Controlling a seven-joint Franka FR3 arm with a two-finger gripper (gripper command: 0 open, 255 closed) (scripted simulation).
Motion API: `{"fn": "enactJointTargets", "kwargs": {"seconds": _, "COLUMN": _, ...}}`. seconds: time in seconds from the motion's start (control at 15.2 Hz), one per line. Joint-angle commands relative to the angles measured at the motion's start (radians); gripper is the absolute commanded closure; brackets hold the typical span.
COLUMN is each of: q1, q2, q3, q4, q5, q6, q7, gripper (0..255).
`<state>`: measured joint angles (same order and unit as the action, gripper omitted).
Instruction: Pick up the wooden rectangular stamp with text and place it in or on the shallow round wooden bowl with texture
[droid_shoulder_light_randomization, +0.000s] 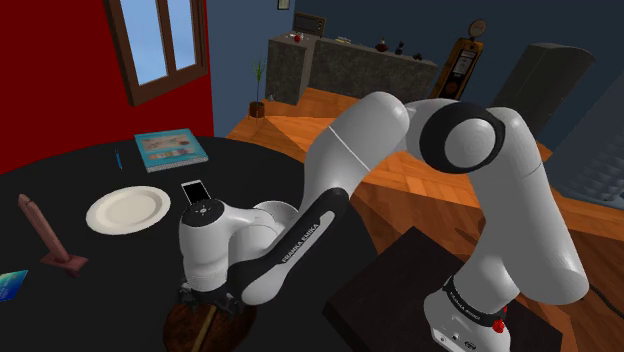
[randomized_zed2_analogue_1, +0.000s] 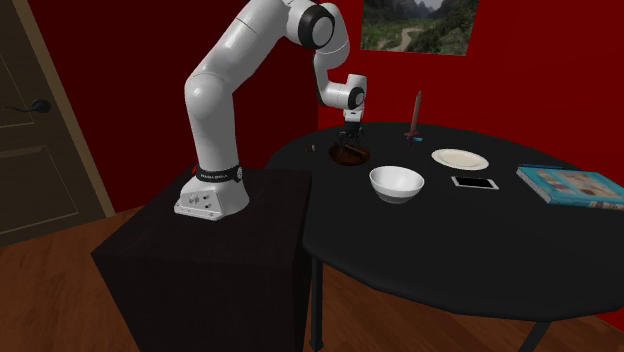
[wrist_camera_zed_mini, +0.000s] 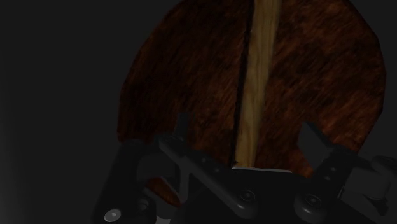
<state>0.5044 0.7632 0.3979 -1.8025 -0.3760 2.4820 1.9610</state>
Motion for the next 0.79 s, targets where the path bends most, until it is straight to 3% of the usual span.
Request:
{"fn": "enactJointTargets", "kwargs": {"seconds": 0.0, "q1": -0.01, "q2": -0.028, "q3": 0.012, "q4": -0.011, "q5": 0.01, "q6": -0.018, "q7": -0.006, "gripper": 0}}
{"fn": "enactJointTargets", "kwargs": {"seconds": 0.2, "q1": -0.036, "q2": -0.1, "q3": 0.043, "q4": -0.026, "q5": 0.042, "q6": -0.074, "q7": -0.025, "gripper": 0}}
{"fn": "enactJointTargets", "kwargs": {"seconds": 0.73, "q1": -0.036, "q2": -0.1, "q3": 0.043, "q4": -0.026, "q5": 0.042, "q6": -0.074, "q7": -0.025, "gripper": 0}}
